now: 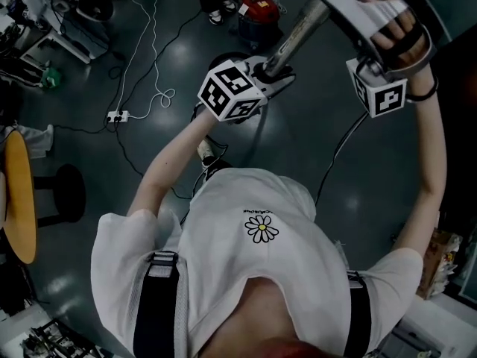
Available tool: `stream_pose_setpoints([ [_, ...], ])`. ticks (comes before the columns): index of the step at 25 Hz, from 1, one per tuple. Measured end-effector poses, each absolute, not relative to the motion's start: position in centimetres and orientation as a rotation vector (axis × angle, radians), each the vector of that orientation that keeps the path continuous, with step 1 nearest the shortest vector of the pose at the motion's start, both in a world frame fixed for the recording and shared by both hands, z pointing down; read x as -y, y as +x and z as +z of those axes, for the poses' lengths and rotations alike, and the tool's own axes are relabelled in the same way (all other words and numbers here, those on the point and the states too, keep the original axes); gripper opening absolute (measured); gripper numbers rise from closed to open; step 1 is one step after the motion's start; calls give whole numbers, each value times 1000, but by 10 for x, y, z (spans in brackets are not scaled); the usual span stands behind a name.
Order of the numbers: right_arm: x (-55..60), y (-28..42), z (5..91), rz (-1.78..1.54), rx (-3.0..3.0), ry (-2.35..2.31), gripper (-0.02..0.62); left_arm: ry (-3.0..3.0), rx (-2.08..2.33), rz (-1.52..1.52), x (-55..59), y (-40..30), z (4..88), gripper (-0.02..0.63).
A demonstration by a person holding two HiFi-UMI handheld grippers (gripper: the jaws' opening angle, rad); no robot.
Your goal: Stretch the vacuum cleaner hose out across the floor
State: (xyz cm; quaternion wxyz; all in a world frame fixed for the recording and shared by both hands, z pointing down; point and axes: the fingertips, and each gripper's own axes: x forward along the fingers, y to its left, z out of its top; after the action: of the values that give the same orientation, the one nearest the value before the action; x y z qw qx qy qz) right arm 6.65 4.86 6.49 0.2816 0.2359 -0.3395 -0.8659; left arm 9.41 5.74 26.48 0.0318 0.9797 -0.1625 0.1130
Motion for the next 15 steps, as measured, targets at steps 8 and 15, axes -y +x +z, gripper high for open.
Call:
stream_pose_setpoints([
  [8, -33, 132, 70, -1239, 2199, 1523, 309, 2816, 693, -19, -32, 39, 245, 60],
  [15, -19, 166, 331, 1290, 2798, 1647, 308, 2670, 881, -326, -19, -3, 223, 60],
])
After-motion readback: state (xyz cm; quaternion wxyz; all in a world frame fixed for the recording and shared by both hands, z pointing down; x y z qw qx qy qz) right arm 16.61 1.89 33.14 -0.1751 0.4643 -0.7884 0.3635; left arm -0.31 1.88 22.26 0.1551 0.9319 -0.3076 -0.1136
